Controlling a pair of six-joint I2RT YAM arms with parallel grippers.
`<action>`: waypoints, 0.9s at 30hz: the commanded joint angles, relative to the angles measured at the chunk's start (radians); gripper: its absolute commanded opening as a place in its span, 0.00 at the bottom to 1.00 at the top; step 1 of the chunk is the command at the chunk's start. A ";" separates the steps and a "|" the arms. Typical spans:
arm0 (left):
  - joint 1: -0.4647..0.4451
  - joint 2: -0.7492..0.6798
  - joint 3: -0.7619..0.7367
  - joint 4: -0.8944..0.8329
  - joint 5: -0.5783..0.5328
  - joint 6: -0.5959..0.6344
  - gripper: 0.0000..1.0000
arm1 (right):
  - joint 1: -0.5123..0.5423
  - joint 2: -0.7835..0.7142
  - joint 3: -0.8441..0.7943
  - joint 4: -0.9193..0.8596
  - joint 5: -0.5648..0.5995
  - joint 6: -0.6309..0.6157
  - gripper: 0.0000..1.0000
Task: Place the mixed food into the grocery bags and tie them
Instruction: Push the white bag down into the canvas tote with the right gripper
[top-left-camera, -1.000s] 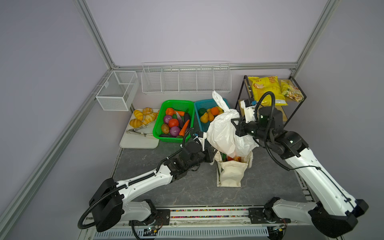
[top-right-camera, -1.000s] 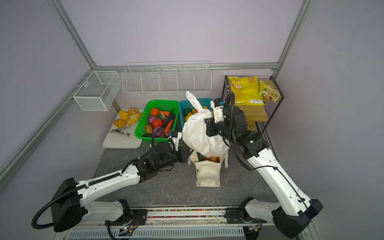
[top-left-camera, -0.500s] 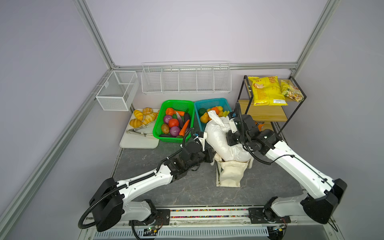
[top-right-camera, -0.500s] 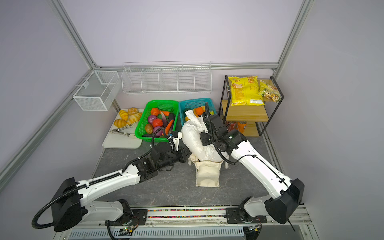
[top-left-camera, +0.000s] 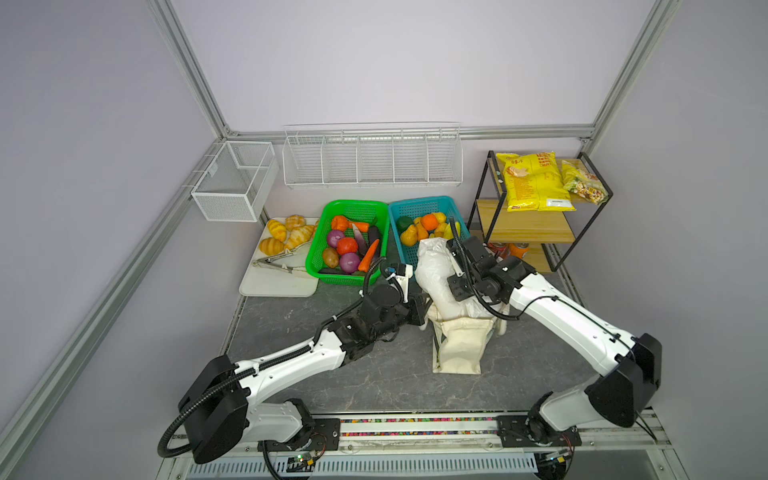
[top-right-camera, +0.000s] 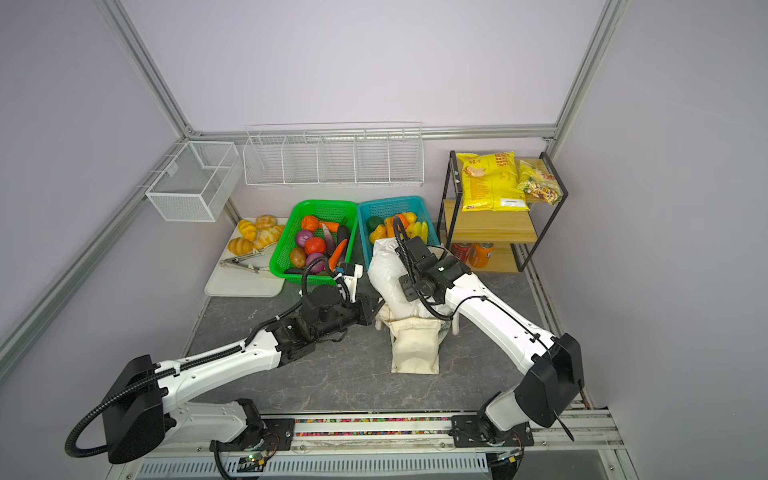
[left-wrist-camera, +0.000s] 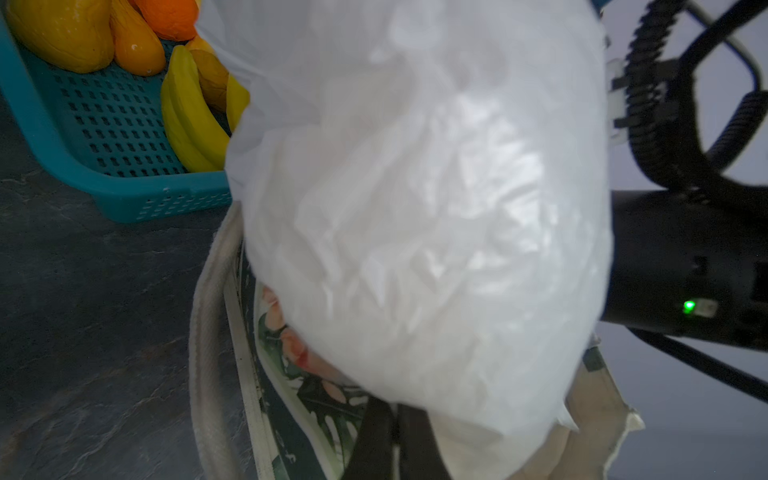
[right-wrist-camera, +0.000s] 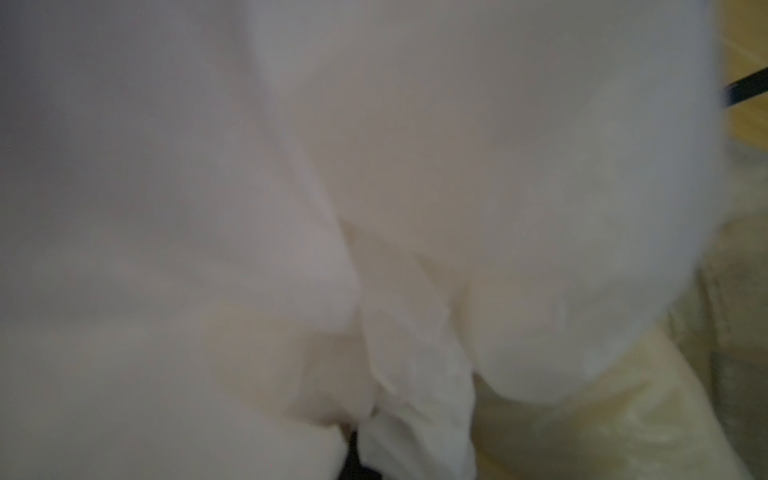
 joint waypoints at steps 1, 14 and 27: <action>0.009 -0.049 -0.011 0.089 -0.016 0.019 0.00 | -0.058 0.000 -0.077 -0.135 0.068 -0.016 0.07; 0.014 -0.036 -0.009 0.087 -0.011 0.015 0.00 | -0.096 -0.226 -0.054 -0.024 -0.062 -0.103 0.49; 0.014 -0.005 0.018 0.078 0.013 0.024 0.00 | -0.007 -0.203 0.073 0.168 -0.390 -0.139 0.68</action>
